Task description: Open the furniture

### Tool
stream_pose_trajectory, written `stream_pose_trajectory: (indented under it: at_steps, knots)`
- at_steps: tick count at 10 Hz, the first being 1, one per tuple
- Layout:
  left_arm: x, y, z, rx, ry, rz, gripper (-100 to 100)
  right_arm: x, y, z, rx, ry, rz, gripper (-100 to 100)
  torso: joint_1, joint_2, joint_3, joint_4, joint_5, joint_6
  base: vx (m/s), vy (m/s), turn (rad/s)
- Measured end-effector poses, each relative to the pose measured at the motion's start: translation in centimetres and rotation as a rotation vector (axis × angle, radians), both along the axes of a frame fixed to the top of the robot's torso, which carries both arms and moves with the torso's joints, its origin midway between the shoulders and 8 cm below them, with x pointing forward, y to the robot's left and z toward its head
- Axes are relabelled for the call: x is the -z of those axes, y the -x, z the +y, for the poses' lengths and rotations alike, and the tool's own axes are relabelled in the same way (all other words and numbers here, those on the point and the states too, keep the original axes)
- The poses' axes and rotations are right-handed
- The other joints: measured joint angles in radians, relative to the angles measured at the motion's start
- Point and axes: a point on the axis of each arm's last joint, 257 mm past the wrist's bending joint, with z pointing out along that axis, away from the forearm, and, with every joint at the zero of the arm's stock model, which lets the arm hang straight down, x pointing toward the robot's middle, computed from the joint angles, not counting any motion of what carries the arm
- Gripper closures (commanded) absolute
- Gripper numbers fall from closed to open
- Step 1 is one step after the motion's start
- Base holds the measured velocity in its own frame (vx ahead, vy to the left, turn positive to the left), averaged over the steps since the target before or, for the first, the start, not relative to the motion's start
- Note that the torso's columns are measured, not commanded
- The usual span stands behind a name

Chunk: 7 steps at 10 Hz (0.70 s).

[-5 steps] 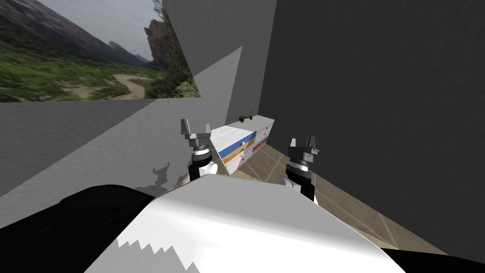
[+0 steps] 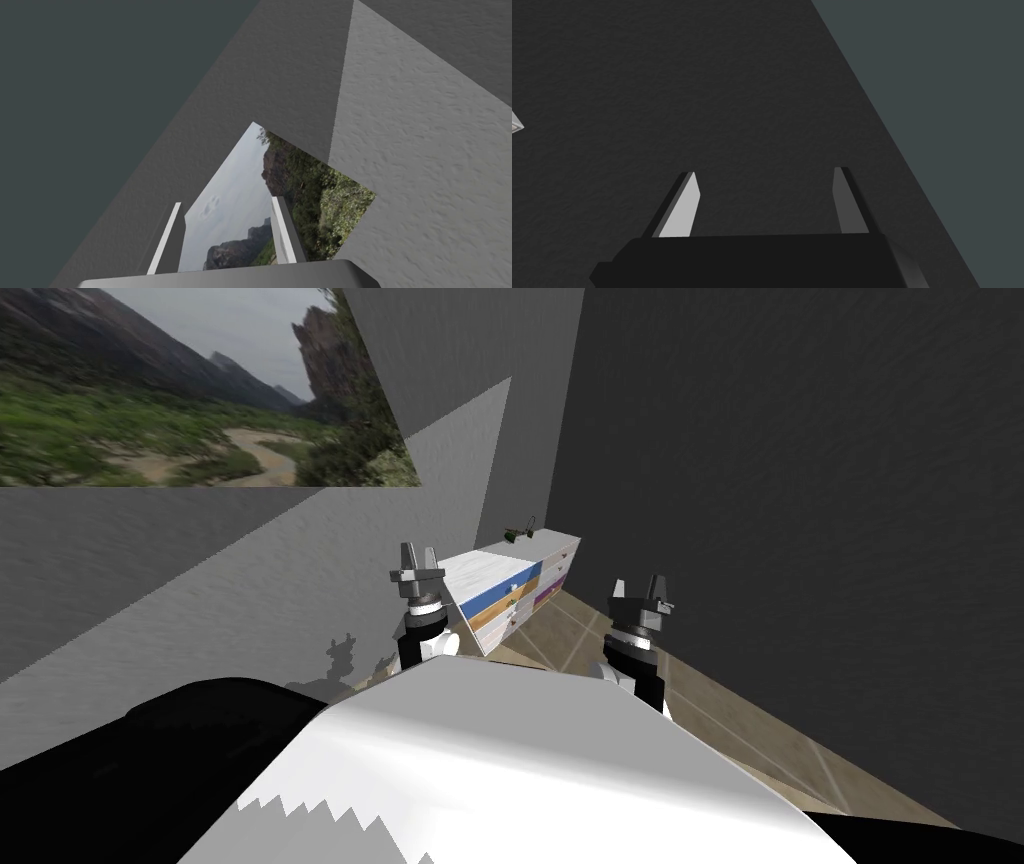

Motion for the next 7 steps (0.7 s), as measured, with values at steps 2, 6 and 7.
stream_pose_trajectory:
  at_steps: [2, 6, 7]
  knots:
    - [0.00, 0.00, 0.00, 0.000, 0.000, 0.000, 0, 0.00, 0.00, 0.00, 0.000, 0.000, 0.000, 0, 0.000, 0.148, -0.295, 0.148, 0.000, 0.000, 0.000, 0.000, 0.000]
    - [0.01, -0.01, 0.00, 0.000, 0.000, 0.000, 0, 0.07, -0.13, 0.16, -0.015, 0.010, 0.004, -100, 0.000, 0.403, -0.807, 0.402, 0.000, 0.000, 0.004, -0.005, 0.044]
    - [0.02, -0.01, 0.00, 0.000, 0.000, 0.001, 0, 0.20, -0.28, 0.41, -0.038, 0.019, 0.008, -100, -0.001, 0.412, -0.826, 0.412, 0.000, 0.000, 0.004, -0.019, 0.130]
